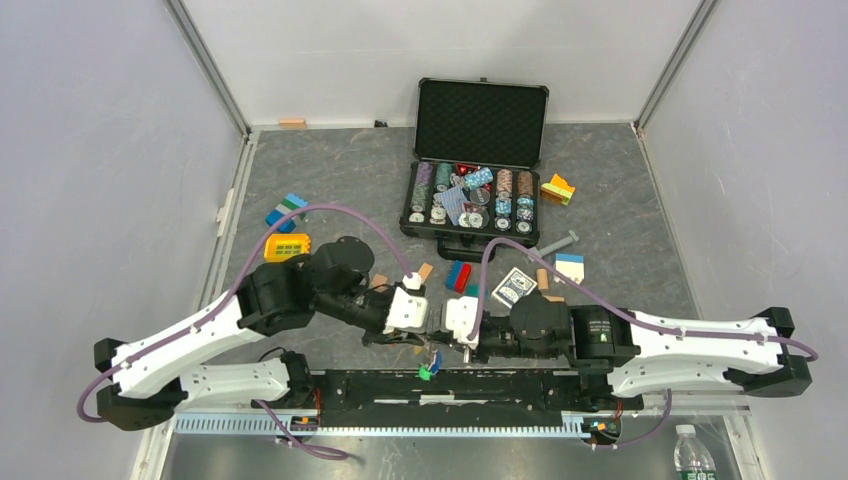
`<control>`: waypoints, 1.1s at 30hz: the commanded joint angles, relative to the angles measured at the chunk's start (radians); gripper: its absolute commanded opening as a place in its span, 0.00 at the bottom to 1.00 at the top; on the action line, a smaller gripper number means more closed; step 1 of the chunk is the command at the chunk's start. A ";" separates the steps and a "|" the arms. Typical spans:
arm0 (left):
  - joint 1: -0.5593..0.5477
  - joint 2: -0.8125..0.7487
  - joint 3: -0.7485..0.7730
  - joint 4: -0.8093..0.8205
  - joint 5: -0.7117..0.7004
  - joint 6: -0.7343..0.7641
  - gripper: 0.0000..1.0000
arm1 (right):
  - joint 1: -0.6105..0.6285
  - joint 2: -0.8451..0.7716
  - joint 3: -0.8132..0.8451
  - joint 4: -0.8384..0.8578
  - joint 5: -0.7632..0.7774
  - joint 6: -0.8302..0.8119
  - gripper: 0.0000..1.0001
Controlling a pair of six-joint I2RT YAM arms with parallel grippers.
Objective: Remove the keys from the keyring
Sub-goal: Remove the key from the keyring.
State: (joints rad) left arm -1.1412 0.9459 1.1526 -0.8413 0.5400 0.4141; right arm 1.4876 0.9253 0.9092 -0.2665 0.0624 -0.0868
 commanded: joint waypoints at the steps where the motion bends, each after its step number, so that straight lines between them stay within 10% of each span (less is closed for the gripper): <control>1: -0.007 -0.064 -0.027 0.114 -0.001 -0.003 0.32 | -0.006 -0.072 -0.048 0.116 0.046 -0.028 0.00; 19: -0.006 -0.171 -0.188 0.380 -0.058 -0.138 0.43 | -0.006 -0.149 -0.131 0.367 -0.023 -0.037 0.00; 28: -0.007 -0.145 -0.180 0.376 -0.049 -0.141 0.20 | -0.007 -0.171 -0.150 0.384 -0.022 -0.039 0.00; 33: -0.007 -0.142 -0.179 0.367 -0.056 -0.141 0.23 | -0.006 -0.196 -0.166 0.411 -0.020 -0.049 0.00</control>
State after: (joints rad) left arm -1.1435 0.8028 0.9657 -0.5068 0.4980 0.2996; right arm 1.4826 0.7673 0.7467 0.0292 0.0547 -0.1219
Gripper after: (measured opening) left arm 0.212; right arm 0.006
